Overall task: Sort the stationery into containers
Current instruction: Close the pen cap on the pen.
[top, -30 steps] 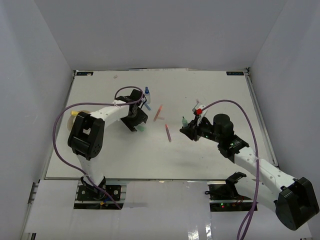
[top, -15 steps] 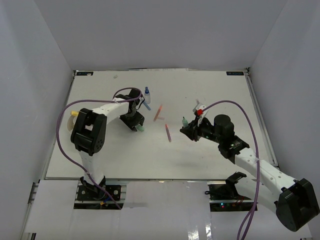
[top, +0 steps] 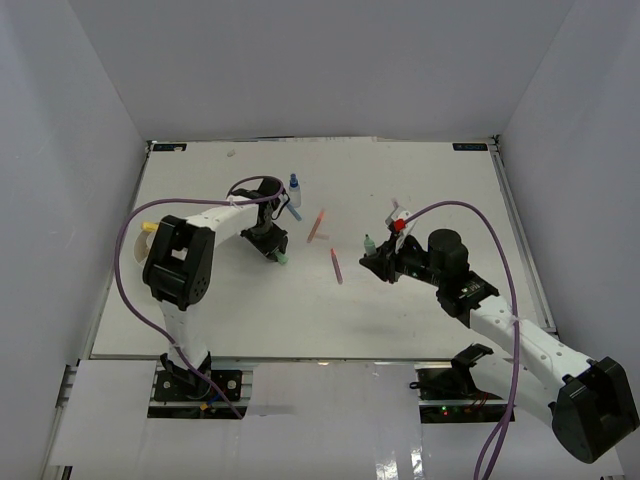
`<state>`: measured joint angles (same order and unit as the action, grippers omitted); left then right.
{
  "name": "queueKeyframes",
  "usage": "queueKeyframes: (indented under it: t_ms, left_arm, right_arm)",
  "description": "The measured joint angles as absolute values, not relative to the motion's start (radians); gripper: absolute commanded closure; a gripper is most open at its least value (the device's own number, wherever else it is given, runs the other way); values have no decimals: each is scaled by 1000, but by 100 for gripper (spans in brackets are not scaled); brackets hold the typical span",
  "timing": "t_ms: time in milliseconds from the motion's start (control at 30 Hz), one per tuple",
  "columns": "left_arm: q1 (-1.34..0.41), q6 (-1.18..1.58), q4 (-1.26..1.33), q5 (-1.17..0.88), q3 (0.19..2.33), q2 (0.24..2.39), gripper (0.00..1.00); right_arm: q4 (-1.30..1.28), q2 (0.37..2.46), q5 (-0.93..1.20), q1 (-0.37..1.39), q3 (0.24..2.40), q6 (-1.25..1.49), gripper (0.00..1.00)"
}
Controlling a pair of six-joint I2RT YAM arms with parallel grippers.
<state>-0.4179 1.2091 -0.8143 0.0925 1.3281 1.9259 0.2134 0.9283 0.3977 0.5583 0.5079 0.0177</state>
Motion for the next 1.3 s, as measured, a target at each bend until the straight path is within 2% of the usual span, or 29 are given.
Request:
queueKeyframes:
  t_ms: [200,367,600,900,1300]
  left_arm:
    - [-418,1180,-776,99,1277,1847,97]
    - [-419,1098,-675,95,1220,1658,100]
    - [-443,888,-450,83,1214,1438,100]
    - [-449,668,-236,21,1164,1282,100]
    - [-454,565,-117,-73,1044,1122,100]
  right_arm:
    - [216,948,455,558,509,18,92]
    - [208,1006,490,575,544,23,92]
    - [210,1104,447,714,691,45,92]
    - [306,1301,269,879,790,91,92]
    - [433,1476,138,902,883,136,92]
